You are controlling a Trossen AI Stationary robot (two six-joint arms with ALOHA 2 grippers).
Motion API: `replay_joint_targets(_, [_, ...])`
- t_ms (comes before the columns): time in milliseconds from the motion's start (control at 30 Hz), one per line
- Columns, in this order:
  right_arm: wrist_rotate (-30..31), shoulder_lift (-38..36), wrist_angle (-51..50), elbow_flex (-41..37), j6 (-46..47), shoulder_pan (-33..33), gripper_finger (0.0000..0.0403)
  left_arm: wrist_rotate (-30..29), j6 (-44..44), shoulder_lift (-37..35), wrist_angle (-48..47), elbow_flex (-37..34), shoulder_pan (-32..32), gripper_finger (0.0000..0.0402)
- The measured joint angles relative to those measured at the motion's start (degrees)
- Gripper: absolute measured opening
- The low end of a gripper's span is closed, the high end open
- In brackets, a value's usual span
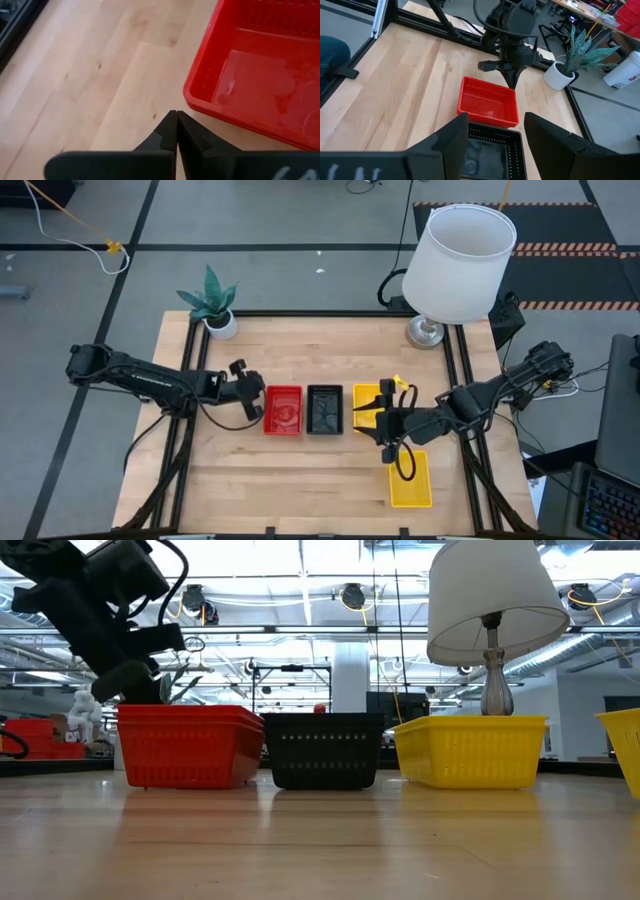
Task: Stack baskets by color
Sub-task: Stack the bottom yellow bin on top of the top yellow bin
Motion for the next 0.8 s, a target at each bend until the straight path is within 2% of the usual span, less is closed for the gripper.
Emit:
replay_joint_targets(133, [-0.05,0.02,-1.36,0.0,1.06,0.0,0.019,-1.23,-0.79,-0.06,-2.04,1.41,0.0,0.0004])
replay_joint_targets(300, [-0.05,0.01,-4.45,0.0,6.35,0.68,0.0189,-1.35,-3.32,-0.08,-12.65,8.69,-0.32,0.0013])
replay_joint_targets(433, [-0.05,0.02,-7.44,0.0,11.91,3.24,0.0189,-1.39,-4.09,-0.1,-18.52,14.49,-2.35,0.0004])
replay_joint_targets(633, [-0.56,0.02,-14.79,0.01,26.07,9.54,0.0189,-1.4,-0.73,-0.1,-20.28,19.55,-6.22,0.0014])
replay_joint_targets(800, [-7.14,1.26,-22.79,0.07,42.41,14.34,0.0189,-1.4,1.01,-0.1,-21.55,22.63,-8.29,0.0008])
